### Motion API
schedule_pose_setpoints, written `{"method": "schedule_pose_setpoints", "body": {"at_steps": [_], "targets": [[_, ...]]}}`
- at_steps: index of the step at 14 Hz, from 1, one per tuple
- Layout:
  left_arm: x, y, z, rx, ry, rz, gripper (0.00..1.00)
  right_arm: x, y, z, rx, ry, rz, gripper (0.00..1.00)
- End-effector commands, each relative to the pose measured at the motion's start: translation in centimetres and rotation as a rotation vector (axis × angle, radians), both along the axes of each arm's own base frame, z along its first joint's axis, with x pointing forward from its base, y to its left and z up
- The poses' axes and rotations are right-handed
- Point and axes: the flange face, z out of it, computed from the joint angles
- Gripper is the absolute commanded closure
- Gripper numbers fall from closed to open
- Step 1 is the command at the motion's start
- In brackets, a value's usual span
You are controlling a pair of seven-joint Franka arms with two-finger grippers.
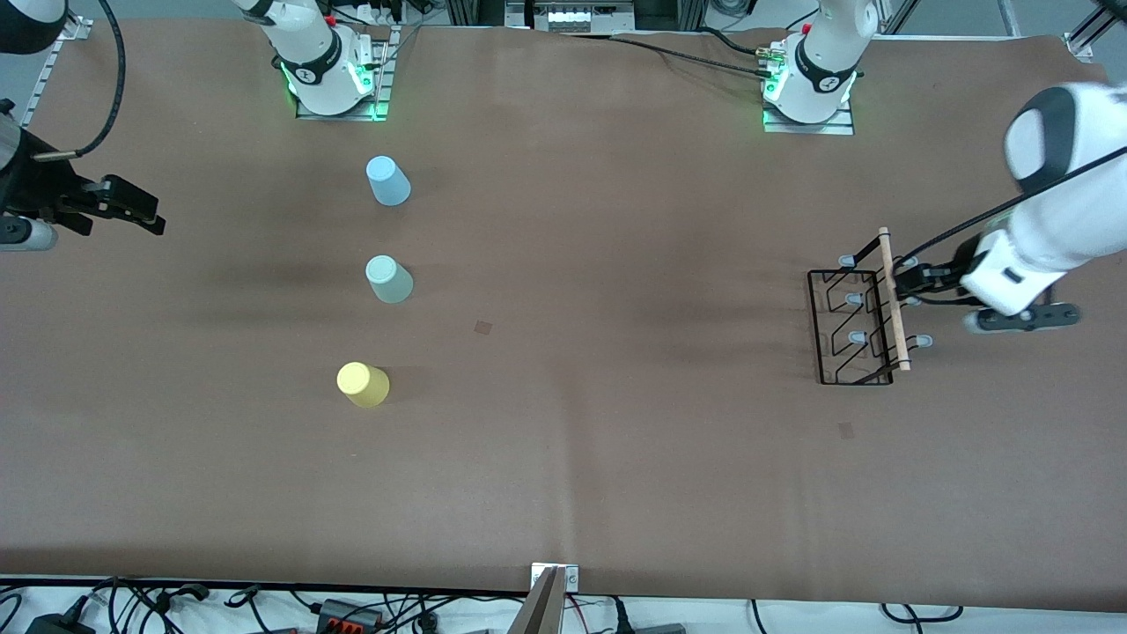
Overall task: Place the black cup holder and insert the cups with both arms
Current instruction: 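Reach the right gripper to a blue cup while the left gripper reaches the holder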
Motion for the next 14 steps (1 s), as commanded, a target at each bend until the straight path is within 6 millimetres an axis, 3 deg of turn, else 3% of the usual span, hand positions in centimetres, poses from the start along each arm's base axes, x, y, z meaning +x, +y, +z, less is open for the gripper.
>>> {"method": "schedule_pose_setpoints", "body": {"at_steps": [1, 4, 5, 7, 8, 11, 14], "targets": [[-1.8, 0.1, -2.7, 0.022, -0.052, -0.029, 0.0, 0.8, 0.5, -2.2, -0.009, 0.032, 0.007, 0.0], [-1.7, 0.1, -4.0, 0.017, -0.053, -0.034, 0.02, 2.2, 3.9, -5.5, -0.013, 0.075, 0.058, 0.0], [-1.5, 0.1, -4.6, 0.014, -0.05, -0.036, 0.08, 2.6, 4.7, -6.7, -0.015, 0.092, 0.054, 0.0], [-1.3, 0.6, -5.1, 0.017, -0.056, -0.054, 0.31, 3.4, 6.2, -10.3, -0.005, 0.119, 0.051, 0.0], [-1.2, 1.3, -5.2, 0.023, -0.063, -0.049, 0.4, 3.3, 8.0, -12.2, -0.008, 0.128, 0.081, 0.0], [-1.3, 2.1, -6.2, 0.018, -0.047, -0.041, 0.47, 1.8, 13.5, -17.2, -0.024, 0.118, 0.066, 0.0], [-1.5, 2.5, -6.8, 0.016, -0.035, -0.034, 0.54, 0.0, 16.4, -21.2, -0.041, 0.149, 0.068, 0.0]]}}
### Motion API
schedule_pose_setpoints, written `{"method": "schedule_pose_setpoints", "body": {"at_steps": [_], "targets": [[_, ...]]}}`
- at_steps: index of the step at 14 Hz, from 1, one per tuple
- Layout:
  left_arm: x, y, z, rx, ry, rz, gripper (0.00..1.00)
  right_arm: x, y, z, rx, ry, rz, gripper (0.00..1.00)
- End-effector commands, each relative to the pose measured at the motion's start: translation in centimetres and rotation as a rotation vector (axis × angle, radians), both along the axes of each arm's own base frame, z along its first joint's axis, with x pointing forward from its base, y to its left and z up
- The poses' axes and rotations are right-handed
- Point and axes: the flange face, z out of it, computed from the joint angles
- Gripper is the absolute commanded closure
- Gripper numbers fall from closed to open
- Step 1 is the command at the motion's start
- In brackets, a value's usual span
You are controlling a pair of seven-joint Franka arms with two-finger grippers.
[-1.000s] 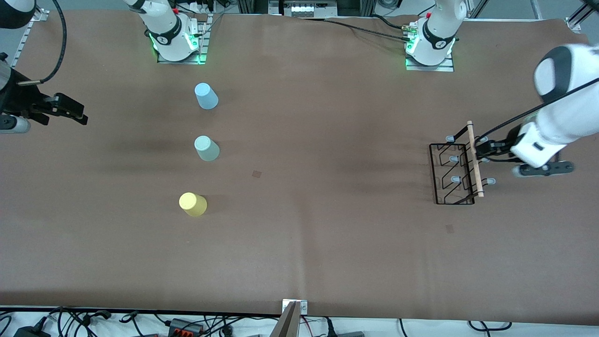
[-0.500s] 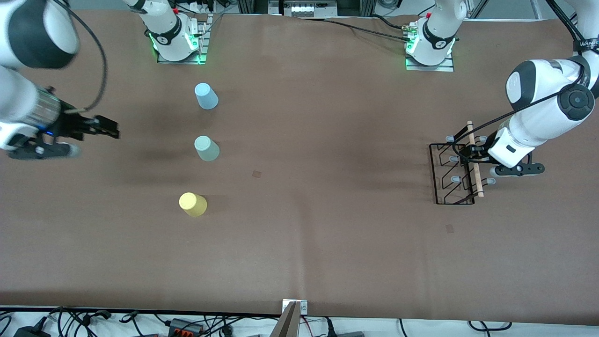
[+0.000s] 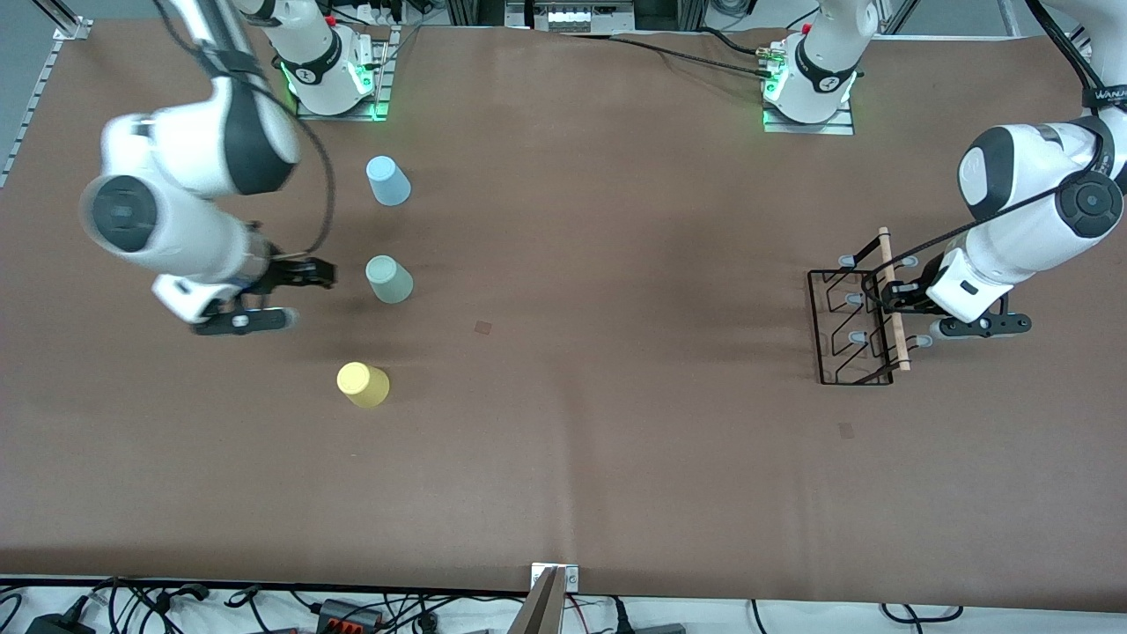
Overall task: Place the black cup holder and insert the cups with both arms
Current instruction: 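Reach the right gripper to a blue cup while the left gripper reaches the holder, then grasp the blue cup with the right gripper while the left gripper grasps the dowel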
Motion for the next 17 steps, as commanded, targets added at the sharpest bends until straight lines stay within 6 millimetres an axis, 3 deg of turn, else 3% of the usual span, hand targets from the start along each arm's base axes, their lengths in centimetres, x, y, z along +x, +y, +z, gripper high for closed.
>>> {"method": "schedule_pose_setpoints", "body": {"at_steps": [1, 2, 5, 8, 11, 14, 16, 17], "targets": [[-0.3, 0.2, -0.2, 0.012, -0.006, -0.029, 0.6, -2.1, 1.5, -2.8, -0.008, 0.01, -0.009, 0.0], [-0.3, 0.2, -0.2, 0.012, -0.006, -0.029, 0.65, -2.4, 2.0, -3.8, -0.011, 0.016, -0.005, 0.0], [-0.4, 0.2, -0.2, 0.013, -0.006, -0.028, 0.97, -3.0, 4.3, -7.4, -0.03, 0.029, -0.036, 0.0], [-0.5, 0.0, -0.1, 0.014, 0.002, -0.02, 0.99, -3.7, 4.3, -10.5, -0.036, 0.021, -0.074, 0.0], [-0.4, -0.8, 0.7, 0.015, 0.014, -0.03, 0.99, -4.5, 4.3, -12.1, -0.034, 0.037, -0.089, 0.0], [-0.2, -3.0, 3.6, 0.016, -0.033, -0.064, 0.99, -5.0, 4.4, -13.3, 0.008, 0.069, -0.145, 0.0], [-0.1, -6.0, 5.1, -0.015, 0.011, -0.094, 1.0, -5.2, 4.4, -13.9, 0.004, 0.078, -0.145, 0.0], [0.4, -7.7, 6.8, -0.052, 0.034, -0.1, 1.0, -5.3, 4.4, -14.4, 0.001, 0.085, -0.145, 0.0]]}}
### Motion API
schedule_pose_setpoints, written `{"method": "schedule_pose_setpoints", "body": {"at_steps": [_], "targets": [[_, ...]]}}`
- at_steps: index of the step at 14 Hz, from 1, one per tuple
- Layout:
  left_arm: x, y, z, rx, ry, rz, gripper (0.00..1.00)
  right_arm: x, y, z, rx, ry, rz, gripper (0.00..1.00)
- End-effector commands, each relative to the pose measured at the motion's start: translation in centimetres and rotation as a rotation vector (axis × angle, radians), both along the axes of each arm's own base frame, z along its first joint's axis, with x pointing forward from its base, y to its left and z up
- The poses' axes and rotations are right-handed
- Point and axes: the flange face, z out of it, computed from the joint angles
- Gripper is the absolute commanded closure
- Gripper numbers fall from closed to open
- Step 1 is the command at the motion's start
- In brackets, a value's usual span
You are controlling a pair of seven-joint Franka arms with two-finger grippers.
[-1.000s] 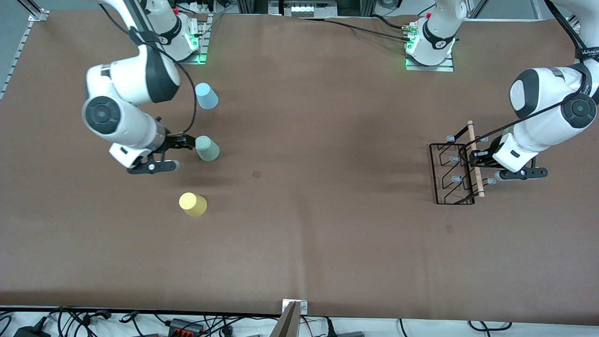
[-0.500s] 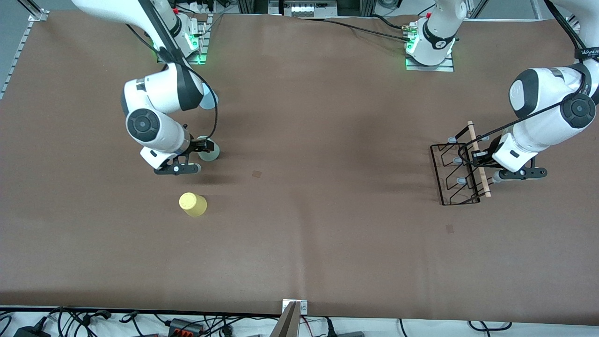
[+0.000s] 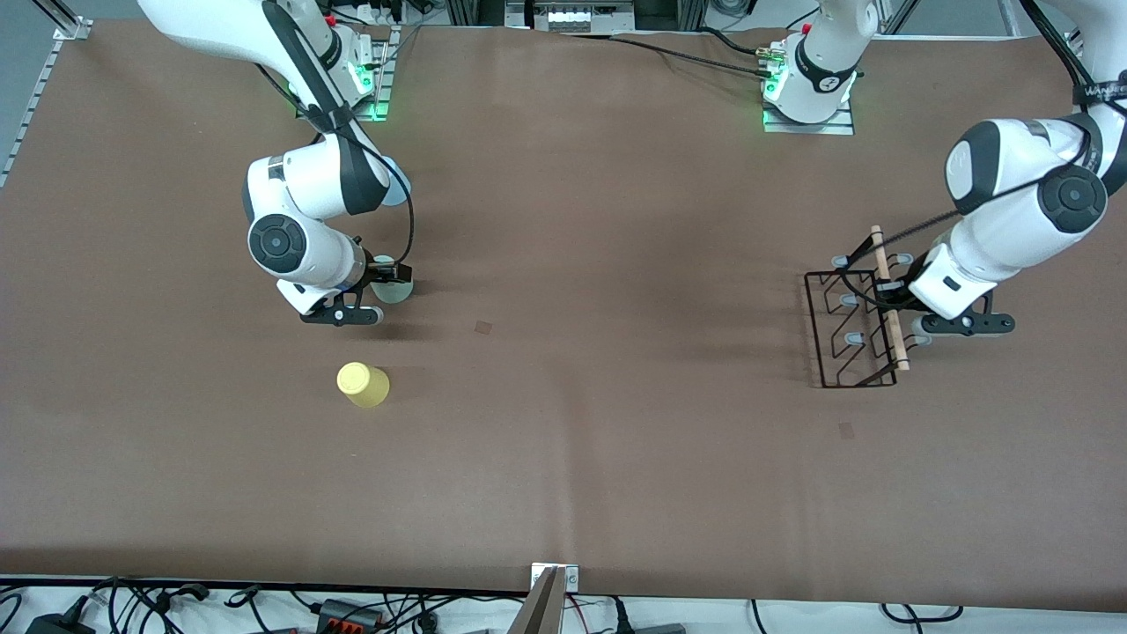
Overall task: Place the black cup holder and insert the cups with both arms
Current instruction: 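Carry the black holder with the left gripper to mid-table and lower it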
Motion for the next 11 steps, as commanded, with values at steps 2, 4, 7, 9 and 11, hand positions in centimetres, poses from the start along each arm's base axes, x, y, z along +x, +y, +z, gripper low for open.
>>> {"method": "schedule_pose_setpoints", "body": {"at_steps": [2, 4, 7, 9, 11], "targets": [[1.3, -5.0, 5.9, -0.067, 0.081, -0.046, 1.0, -0.6, 0.1, -1.7, 0.0, 0.018, -0.019, 0.0], [1.3, -9.9, 7.2, -0.111, 0.091, -0.041, 1.0, -0.7, 0.0, -2.2, 0.02, 0.037, -0.054, 0.0], [-0.4, -20.0, 9.0, -0.107, 0.078, -0.017, 1.0, -0.8, 0.1, -2.6, 0.021, 0.045, -0.058, 0.0], [0.0, -25.2, 9.8, -0.126, 0.063, -0.06, 1.0, -0.8, 0.0, -2.6, 0.02, 0.051, -0.059, 0.0], [-1.1, -28.7, 10.4, -0.123, 0.052, -0.082, 1.0, -0.7, 0.1, -2.5, 0.02, 0.054, -0.055, 0.31]]}}
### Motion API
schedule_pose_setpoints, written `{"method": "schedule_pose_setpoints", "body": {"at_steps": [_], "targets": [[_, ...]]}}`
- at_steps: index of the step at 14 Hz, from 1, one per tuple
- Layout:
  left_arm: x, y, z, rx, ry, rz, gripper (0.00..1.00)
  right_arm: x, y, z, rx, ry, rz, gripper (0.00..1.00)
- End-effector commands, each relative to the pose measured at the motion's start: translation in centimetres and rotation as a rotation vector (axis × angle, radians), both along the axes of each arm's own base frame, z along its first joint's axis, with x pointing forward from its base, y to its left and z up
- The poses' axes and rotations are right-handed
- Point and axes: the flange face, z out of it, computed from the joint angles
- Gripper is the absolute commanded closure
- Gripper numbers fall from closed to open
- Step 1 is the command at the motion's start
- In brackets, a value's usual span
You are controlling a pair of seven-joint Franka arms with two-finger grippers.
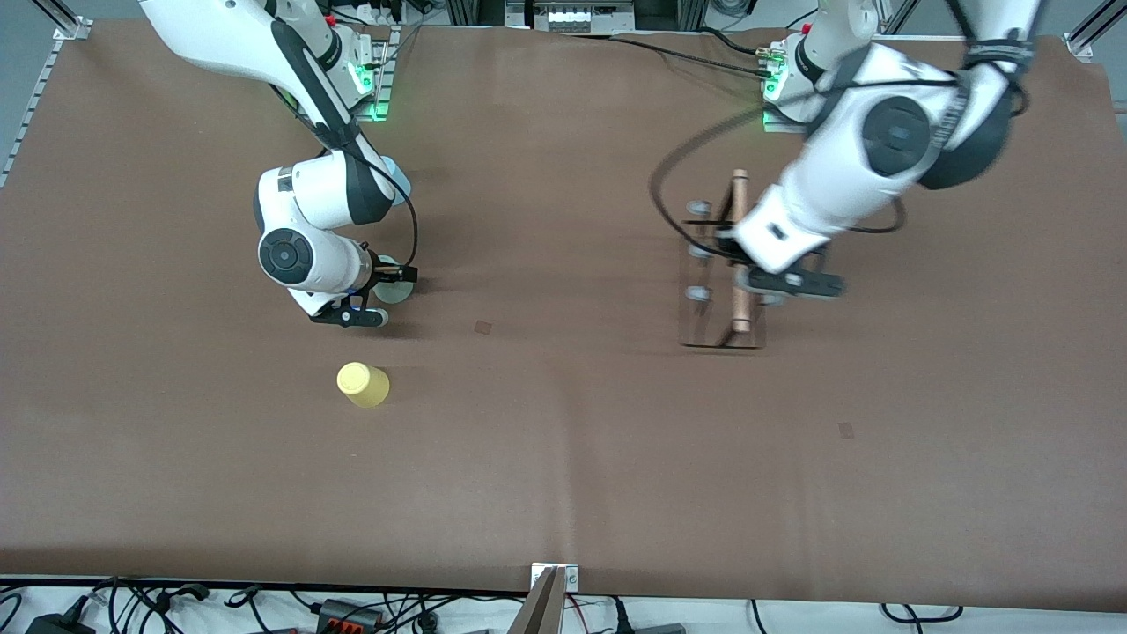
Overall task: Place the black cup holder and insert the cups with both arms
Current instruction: 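Carry the black holder with the left gripper to mid-table and lower it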
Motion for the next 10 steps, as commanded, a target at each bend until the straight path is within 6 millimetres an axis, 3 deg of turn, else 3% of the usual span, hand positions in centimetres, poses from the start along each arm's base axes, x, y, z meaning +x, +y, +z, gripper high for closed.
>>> {"method": "schedule_pose_setpoints", "body": {"at_steps": [1, 3, 5, 7, 9, 10], "targets": [[0.2, -3.8, 1.5, -0.004, 0.002, 0.036, 1.0, -0.1, 0.3, 0.5, 0.008, 0.007, -0.01, 0.48], [-1.3, -8.3, 1.3, 0.014, -0.002, 0.06, 1.0, 0.6, 0.6, 1.7, 0.011, 0.017, -0.003, 0.65], [-3.3, -13.2, -0.1, 0.027, 0.018, 0.112, 1.0, 2.3, 0.8, 4.8, 0.02, 0.029, 0.009, 0.69], [-4.5, -17.7, -2.5, 0.076, -0.001, 0.173, 1.0, 4.6, 1.1, 9.1, 0.026, 0.037, 0.017, 0.7], [-4.8, -19.5, -4.4, 0.125, -0.041, 0.153, 1.0, 6.3, 0.6, 11.9, 0.027, 0.03, 0.017, 0.7], [-5.5, -20.5, -5.1, 0.129, -0.035, 0.144, 1.0, 6.6, 0.2, 12.1, 0.027, 0.027, 0.01, 0.7]]}}
